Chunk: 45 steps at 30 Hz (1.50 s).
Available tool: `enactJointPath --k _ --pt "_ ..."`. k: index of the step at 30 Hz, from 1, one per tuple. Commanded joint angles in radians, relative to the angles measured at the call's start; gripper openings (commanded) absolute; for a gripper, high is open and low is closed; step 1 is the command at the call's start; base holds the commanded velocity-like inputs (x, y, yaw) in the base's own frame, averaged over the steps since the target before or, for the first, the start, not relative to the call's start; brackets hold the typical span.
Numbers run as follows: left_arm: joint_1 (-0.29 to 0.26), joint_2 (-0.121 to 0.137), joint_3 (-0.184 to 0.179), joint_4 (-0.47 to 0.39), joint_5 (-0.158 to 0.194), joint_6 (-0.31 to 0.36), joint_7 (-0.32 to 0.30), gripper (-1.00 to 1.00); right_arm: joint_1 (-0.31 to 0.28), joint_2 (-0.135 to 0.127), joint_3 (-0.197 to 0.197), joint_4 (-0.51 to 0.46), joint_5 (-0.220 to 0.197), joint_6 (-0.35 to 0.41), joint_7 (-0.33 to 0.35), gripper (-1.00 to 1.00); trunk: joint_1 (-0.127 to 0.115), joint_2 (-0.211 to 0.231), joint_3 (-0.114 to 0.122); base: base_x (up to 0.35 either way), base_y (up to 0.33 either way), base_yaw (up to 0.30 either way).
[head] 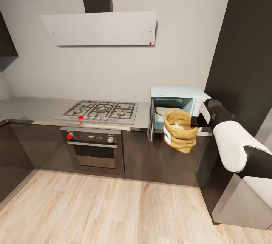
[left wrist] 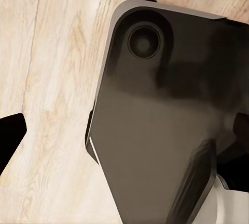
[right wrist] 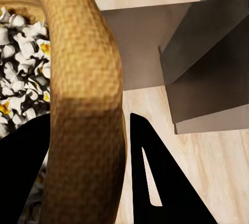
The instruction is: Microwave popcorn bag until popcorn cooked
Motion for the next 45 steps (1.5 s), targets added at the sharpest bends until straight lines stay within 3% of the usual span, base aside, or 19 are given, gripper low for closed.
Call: enactJointPath --k 1,45 --pt "0.0 0.0 0.001 0.0 0.01 -0.003 0.001 1.0 -0.001 0.002 -0.007 -0.011 0.002 0.002 -0.002 -1.0 0.0 -0.001 -0.001 0.0 0.0 0.0" --pt "0.0 0.001 -0.001 0.0 0.008 -0.002 -0.001 1.0 -0.001 -0.009 0.006 -0.043 0.015 0.002 -0.015 -1.0 0.0 -0.001 -0.001 0.188 0.0 0.0"
